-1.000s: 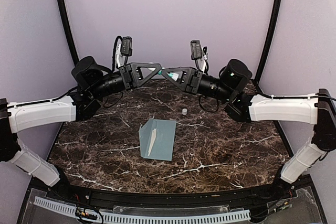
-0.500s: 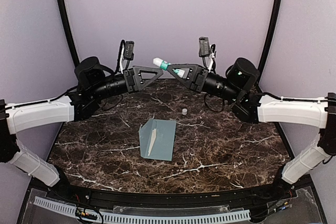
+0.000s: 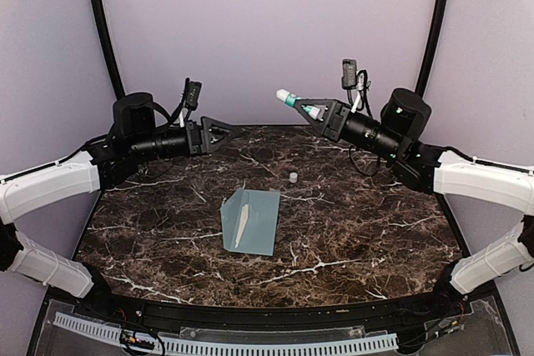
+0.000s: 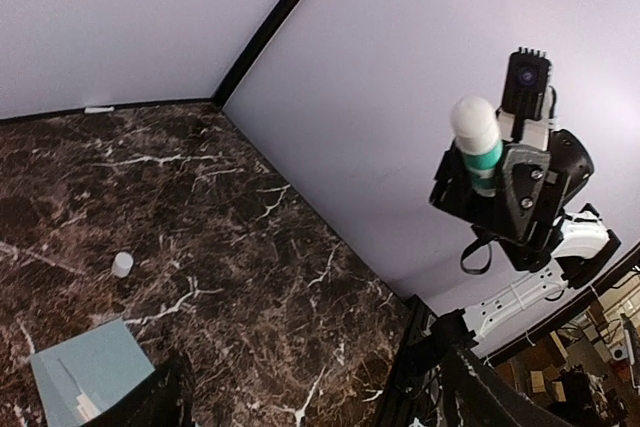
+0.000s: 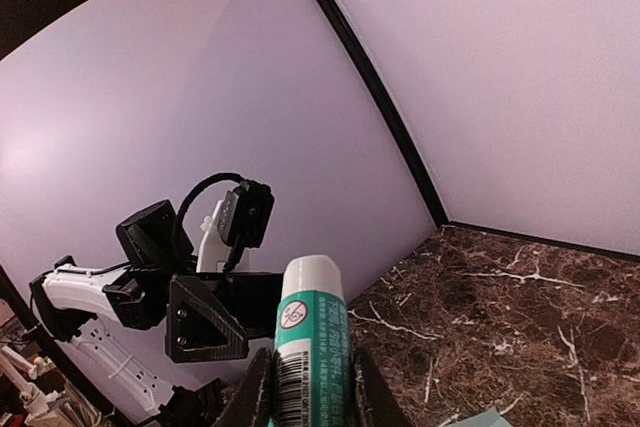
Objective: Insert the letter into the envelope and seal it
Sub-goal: Adjust the solid glue, then paint the envelope at the center of the board.
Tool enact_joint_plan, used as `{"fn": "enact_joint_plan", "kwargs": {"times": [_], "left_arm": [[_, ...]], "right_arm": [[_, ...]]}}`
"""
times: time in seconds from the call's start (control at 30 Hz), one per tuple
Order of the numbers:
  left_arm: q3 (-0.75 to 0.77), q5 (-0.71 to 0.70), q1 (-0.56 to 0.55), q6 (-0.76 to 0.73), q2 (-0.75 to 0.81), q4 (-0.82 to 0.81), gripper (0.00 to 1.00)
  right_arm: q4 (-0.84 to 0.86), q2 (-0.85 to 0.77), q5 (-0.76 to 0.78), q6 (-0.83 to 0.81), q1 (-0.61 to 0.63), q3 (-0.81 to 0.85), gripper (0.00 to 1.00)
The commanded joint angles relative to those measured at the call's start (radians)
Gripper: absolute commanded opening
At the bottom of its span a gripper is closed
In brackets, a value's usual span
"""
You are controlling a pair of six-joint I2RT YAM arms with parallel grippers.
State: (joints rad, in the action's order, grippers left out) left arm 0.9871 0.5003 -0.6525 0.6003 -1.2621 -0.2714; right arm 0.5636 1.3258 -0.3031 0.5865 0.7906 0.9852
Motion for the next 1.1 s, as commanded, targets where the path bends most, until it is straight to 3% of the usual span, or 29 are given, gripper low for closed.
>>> {"fn": "enact_joint_plan", "kwargs": {"times": [0.0,0.3,0.73,1.07], "left_arm": [[-0.059,-0.033,0.059,-0.024,-0.006,0.198,0.84],[-0.153,-0.113,0.123,-0.020,-0.108,0.266,0.84],[-0.198,-0.031,0.161,-0.007,-0.271,0.221,0.84],[-0.127,0.039,0.162,-0.073,-0.409,0.257,0.65]], "right_arm": [[-0.092,-0.060,0.066,-0.055,-0.039,-0.029,0.13],[-0.125,-0.086,0.043,-0.023,-0.100,-0.099,0.12],[-0.120,-0.083,0.031,0.001,-0.120,-0.134,0.11],[-0.129,-0.074,0.035,0.007,-0.124,-0.132,0.11]]}}
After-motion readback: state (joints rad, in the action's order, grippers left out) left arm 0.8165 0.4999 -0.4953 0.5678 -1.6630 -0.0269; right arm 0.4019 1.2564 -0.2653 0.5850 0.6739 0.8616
